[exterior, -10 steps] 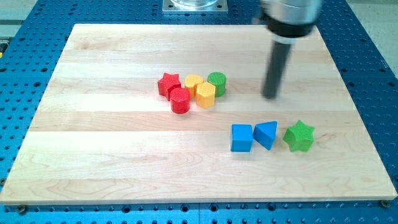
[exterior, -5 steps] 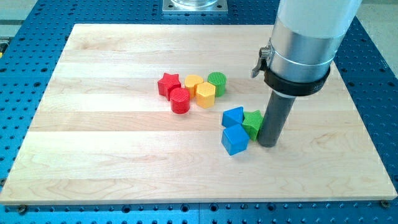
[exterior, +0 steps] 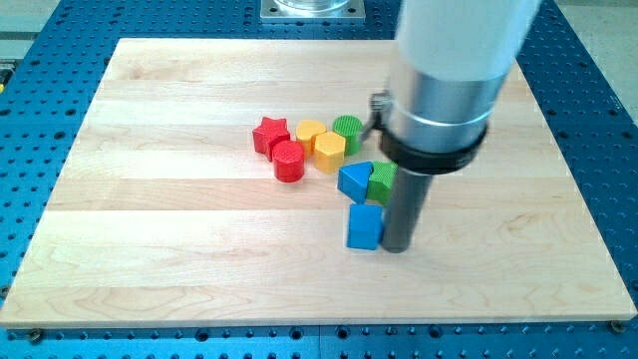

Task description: Place the green star at the top right side of the yellow heart

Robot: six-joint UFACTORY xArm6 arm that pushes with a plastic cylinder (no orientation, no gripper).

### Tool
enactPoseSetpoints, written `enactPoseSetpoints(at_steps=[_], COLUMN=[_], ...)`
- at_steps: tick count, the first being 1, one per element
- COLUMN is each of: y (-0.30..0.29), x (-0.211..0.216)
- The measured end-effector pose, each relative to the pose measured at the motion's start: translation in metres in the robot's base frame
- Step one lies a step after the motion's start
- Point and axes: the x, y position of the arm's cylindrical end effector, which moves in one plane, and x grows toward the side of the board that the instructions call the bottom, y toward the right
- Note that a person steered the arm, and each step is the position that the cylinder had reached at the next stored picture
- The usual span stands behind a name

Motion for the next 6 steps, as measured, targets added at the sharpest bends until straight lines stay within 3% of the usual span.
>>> enactPoseSetpoints(at_steps=[1, 2, 6], y=[0.002, 0.018, 0.042], x=[-0.014, -0.064, -0.172])
